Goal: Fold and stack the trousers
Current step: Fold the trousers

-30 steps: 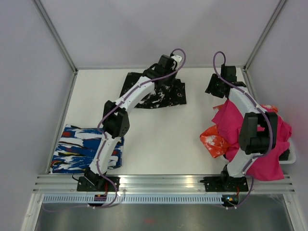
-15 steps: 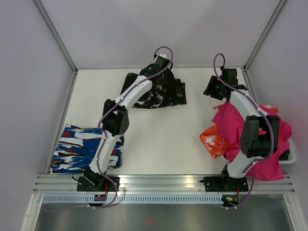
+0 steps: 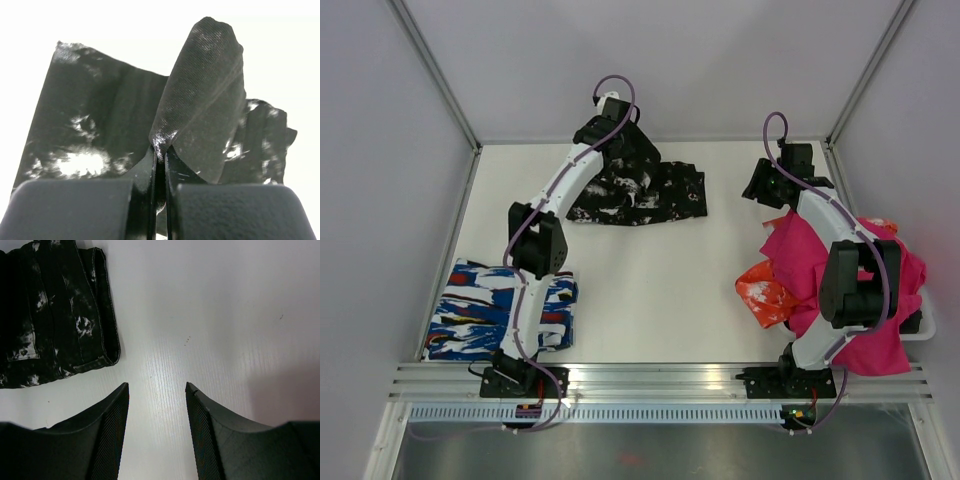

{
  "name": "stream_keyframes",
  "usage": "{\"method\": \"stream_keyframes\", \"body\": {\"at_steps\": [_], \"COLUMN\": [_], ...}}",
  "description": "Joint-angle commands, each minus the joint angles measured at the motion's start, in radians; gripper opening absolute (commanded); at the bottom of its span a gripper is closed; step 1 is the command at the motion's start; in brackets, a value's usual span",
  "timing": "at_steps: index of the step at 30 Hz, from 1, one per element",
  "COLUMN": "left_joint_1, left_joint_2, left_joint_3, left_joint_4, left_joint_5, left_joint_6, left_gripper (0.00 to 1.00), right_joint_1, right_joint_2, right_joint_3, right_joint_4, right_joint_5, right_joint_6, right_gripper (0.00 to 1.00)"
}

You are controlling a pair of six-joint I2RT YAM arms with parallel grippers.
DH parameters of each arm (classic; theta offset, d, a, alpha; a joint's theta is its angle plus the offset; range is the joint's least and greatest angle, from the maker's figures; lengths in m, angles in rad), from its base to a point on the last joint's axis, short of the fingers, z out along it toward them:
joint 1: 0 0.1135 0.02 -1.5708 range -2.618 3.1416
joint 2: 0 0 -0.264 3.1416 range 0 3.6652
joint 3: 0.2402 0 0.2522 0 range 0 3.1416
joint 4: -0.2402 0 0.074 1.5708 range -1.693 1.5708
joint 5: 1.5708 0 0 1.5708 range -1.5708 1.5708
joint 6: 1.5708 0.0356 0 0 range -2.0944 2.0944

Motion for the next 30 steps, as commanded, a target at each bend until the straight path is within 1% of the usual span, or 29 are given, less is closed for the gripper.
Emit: {"method": "stream_keyframes", "body": {"at_steps": [1, 5, 6, 10, 11, 12, 13, 14, 15, 16, 18, 19, 20, 21, 22, 23, 24, 25, 26, 27, 28, 30], "left_joint_1": [-0.031, -0.095, -0.126, -0.177, -0.18, -0.18, -0.177, -0.174, -0.163, -0.152, -0.091, -0.06, -0.03, 0.031, 0.059, 0.082, 0.133, 0.159, 0.184, 0.231, 0.251, 0.3], "left_joint_2": [-0.044, 0.0, 0.011, 0.074, 0.076, 0.073, 0.056, 0.042, 0.025, -0.025, -0.094, -0.166, -0.203, -0.241, -0.28, -0.342, -0.367, -0.387, -0.416, -0.43, -0.443, -0.485], "left_joint_3": [0.015, 0.017, 0.02, 0.081, 0.08, 0.075, 0.066, 0.066, 0.062, 0.033, -0.032, -0.11, -0.156, -0.205, -0.309, -0.355, -0.394, -0.467, -0.5, -0.526, -0.585, -0.648], "left_joint_4": [0.08, 0.157, 0.169, 0.22, 0.231, 0.241, 0.251, 0.243, 0.239, 0.235, 0.252, 0.261, 0.293, 0.315, 0.335, 0.347, 0.347, 0.344, 0.337, 0.326, 0.323, 0.326], "left_joint_5": [0.016, 0.096, 0.105, 0.178, 0.224, 0.249, 0.269, 0.278, 0.277, 0.272, 0.297, 0.323, 0.393, 0.422, 0.442, 0.447, 0.441, 0.438, 0.459, 0.473, 0.482, 0.505], "left_joint_6": [-0.064, -0.068, -0.069, -0.072, -0.078, -0.083, -0.089, -0.081, -0.072, -0.054, -0.058, -0.093, -0.11, -0.123, -0.127, -0.118, -0.112, -0.103, -0.097, -0.079, -0.065, -0.042], "left_gripper": [0.02, 0.02, 0.02, 0.02, 0.13, 0.26, 0.49, 0.9, 0.94, 0.95, 0.96, 0.96, 0.96, 0.96, 0.96, 0.96, 0.96, 0.96, 0.94, 0.93, 0.91, 0.89], "right_joint_1": [0.001, 0.001, 0.001, 0.001, 0.001, 0.001, 0.0, 0.001, 0.001, 0.001, 0.001, 0.001, 0.003, 0.012, 0.023, 0.035, 0.069, 0.087, 0.104, 0.142, 0.165, 0.222], "right_joint_2": [-0.031, -0.031, -0.029, -0.026, -0.025, -0.025, -0.026, -0.025, -0.025, -0.022, -0.009, -0.003, 0.015, 0.026, 0.035, 0.058, 0.07, 0.084, 0.121, 0.145, 0.168, 0.241], "right_joint_3": [0.016, 0.016, 0.017, 0.036, 0.042, 0.045, 0.048, 0.051, 0.056, 0.059, 0.074, 0.088, 0.097, 0.105, 0.129, 0.146, 0.16, 0.199, 0.224, 0.249, 0.307, 0.358], "right_joint_4": [0.023, 0.017, 0.015, -0.005, -0.006, -0.008, -0.006, -0.006, -0.005, -0.002, 0.009, 0.02, 0.024, 0.029, 0.037, 0.037, 0.038, 0.038, 0.038, 0.032, 0.02, -0.005], "right_joint_5": [-0.009, -0.002, -0.002, 0.02, 0.02, 0.02, 0.014, 0.008, -0.017, -0.029, -0.084, -0.106, -0.124, -0.14, -0.161, -0.161, -0.158, -0.163, -0.173, -0.187, -0.192, -0.158], "right_joint_6": [-0.001, -0.006, -0.006, -0.015, -0.018, -0.018, -0.021, -0.027, -0.03, -0.03, -0.029, -0.026, -0.009, -0.001, 0.002, 0.003, -0.001, 0.0, 0.002, 0.012, 0.02, 0.035], "right_gripper": [0.56, 0.56, 0.56, 0.56, 0.56, 0.57, 0.56, 0.57, 0.57, 0.57, 0.63, 0.63, 0.64, 0.66, 0.67, 0.68, 0.71, 0.72, 0.72, 0.72, 0.72, 0.73]}}
